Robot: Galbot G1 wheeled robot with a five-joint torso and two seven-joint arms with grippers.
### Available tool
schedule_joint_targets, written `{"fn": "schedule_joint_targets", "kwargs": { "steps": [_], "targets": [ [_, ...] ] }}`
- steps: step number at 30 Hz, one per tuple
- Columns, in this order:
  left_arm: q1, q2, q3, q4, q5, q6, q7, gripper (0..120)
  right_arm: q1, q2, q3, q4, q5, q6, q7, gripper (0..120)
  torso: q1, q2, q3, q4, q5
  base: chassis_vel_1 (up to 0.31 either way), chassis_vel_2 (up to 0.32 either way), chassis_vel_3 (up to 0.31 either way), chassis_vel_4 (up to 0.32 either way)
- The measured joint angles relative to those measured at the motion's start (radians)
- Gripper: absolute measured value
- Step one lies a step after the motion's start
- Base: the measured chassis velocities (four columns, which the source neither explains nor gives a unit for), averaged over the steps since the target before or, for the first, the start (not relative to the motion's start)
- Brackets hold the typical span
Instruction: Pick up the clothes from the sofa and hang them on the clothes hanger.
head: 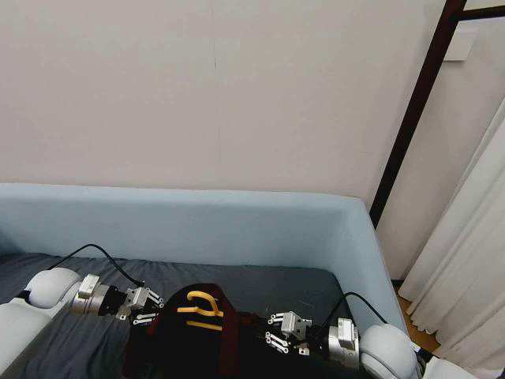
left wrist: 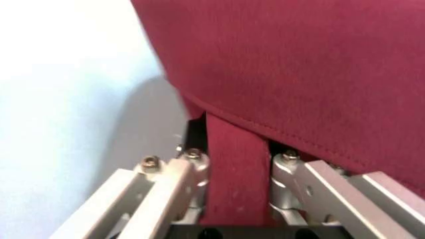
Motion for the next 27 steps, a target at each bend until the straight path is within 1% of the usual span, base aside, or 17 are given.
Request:
{"fn": "schedule_joint_targets", "kwargs": {
  "steps": [3, 4, 7, 8, 9, 10, 14, 15, 17, 18, 19, 20, 22, 24, 25, 26, 27],
  "targets": [
    [-0.023, 0.029, -0.031, 0.01, -0.068, -0.008, -0.018, 34, -0.007, -0.011, -0.001, 0.034, 0.084, 0.003, 0.073, 8, 0.0, 0.0, 0.0, 0.0, 0.0, 0.0, 0.0, 0.0, 0.0],
    [-0.023, 0.029, -0.031, 0.01, -0.068, -0.008, -0.018, 34, -0.007, -0.011, -0.001, 0.034, 0.084, 0.003, 0.073, 8, 0.0, 0.0, 0.0, 0.0, 0.0, 0.0, 0.0, 0.0, 0.0],
    [-0.051, 0.063, -0.069, 0.024, -0.125, -0.008, -0.028, 46, -0.008, -0.023, -0.002, 0.076, 0.144, -0.004, 0.165, 8, 0.0, 0.0, 0.0, 0.0, 0.0003, 0.0, 0.0, 0.0, 0.0],
    [-0.055, 0.077, -0.087, 0.028, -0.146, -0.008, -0.035, 52, -0.008, -0.029, -0.001, 0.094, 0.167, -0.011, 0.206, 8, 0.0, 0.0, 0.0, 0.0, 0.0, 0.0, 0.0, 0.0, 0.0],
    [-0.055, 0.077, -0.087, 0.028, -0.146, -0.008, -0.035, 52, -0.008, -0.029, -0.001, 0.094, 0.167, -0.011, 0.206, 8, 0.0, 0.0, 0.0, 0.0, 0.0, 0.0, 0.0, 0.0, 0.0],
    [-0.056, 0.087, -0.104, 0.03, -0.162, -0.008, -0.046, 56, -0.007, -0.034, -0.001, 0.109, 0.19, -0.015, 0.238, 8, 0.0, 0.0, 0.0, 0.0, 0.0001, 0.0, 0.0, 0.0, 0.0],
    [-0.027, 0.111, -0.163, 0.025, -0.238, -0.017, -0.131, 74, -0.003, -0.048, 0.018, 0.161, 0.261, -0.017, 0.335, 8, 0.0, 0.0, 0.0, 0.0, 0.0004, 0.0, 0.0, 0.0, 0.0],
    [-0.027, 0.111, -0.163, 0.025, -0.238, -0.017, -0.131, 74, -0.003, -0.048, 0.018, 0.161, 0.261, -0.017, 0.335, 8, 0.0, 0.0, 0.0, 0.0, 0.0004, 0.0, 0.0, 0.0, 0.0],
    [0.034, 0.122, -0.2, -0.002, -0.324, -0.022, -0.219, 81, 0.007, -0.062, 0.041, 0.199, 0.299, -0.017, 0.379, 8, 0.0, 0.0, 0.0, 0.0001, 0.0002, 0.0, 0.0, 0.0, 0.0],
    [0.073, 0.124, -0.218, -0.026, -0.367, -0.027, -0.272, 88, 0.02, -0.08, 0.062, 0.227, 0.324, -0.024, 0.395, 8, 0.0, 0.0, 0.0, 0.0002, 0.0002, 0.0, 0.0, 0.0, 0.0],
    [0.111, 0.121, -0.232, -0.052, -0.4, -0.042, -0.332, 93, 0.034, -0.108, 0.088, 0.255, 0.337, -0.037, 0.396, 8, 0.0, 0.0, 0.0, 0.0003, 0.0005, 0.0, 0.0, 0.0, 0.0],
    [0.111, 0.121, -0.232, -0.052, -0.4, -0.042, -0.332, 93, 0.034, -0.108, 0.088, 0.255, 0.337, -0.037, 0.396, 8, 0.0, 0.0, 0.0, 0.0003, 0.0005, 0.0, 0.0, 0.0, 0.0],
    [0.147, 0.096, -0.239, -0.097, -0.429, -0.056, -0.417, 98, 0.04, -0.161, 0.141, 0.289, 0.342, -0.06, 0.393, 8, 0.0, 0.0, 0.0, 0.001, 0.0005, 0.0, 0.0, 0.0, 0.0],
    [0.166, 0.058, -0.235, -0.136, -0.444, -0.058, -0.484, 100, 0.031, -0.232, 0.195, 0.328, 0.344, -0.089, 0.406, 8, 0.0, 0.0, 0.0, -0.0002, 0.0006, 0.0, 0.0, 0.0, 0.0],
    [0.166, 0.058, -0.235, -0.136, -0.444, -0.058, -0.484, 100, 0.031, -0.232, 0.195, 0.328, 0.344, -0.089, 0.406, 8, 0.0, 0.0, 0.0, -0.0002, 0.0006, 0.0, 0.0, 0.0, 0.0],
    [0.197, 0.024, -0.236, -0.176, -0.451, -0.056, -0.538, 100, 0.035, -0.284, 0.218, 0.352, 0.349, -0.114, 0.435, 8, 0.0, 0.0, 0.0, -0.0009, 0.0001, 0.0, 0.0, 0.0, 0.0],
    [0.234, -0.01, -0.239, -0.222, -0.453, -0.051, -0.606, 100, 0.038, -0.335, 0.242, 0.373, 0.359, -0.148, 0.471, 8, 0.0, 0.0, 0.0, -0.0009, 0.0006, 0.0, 0.0, 0.0, 0.0]
  ]
}}
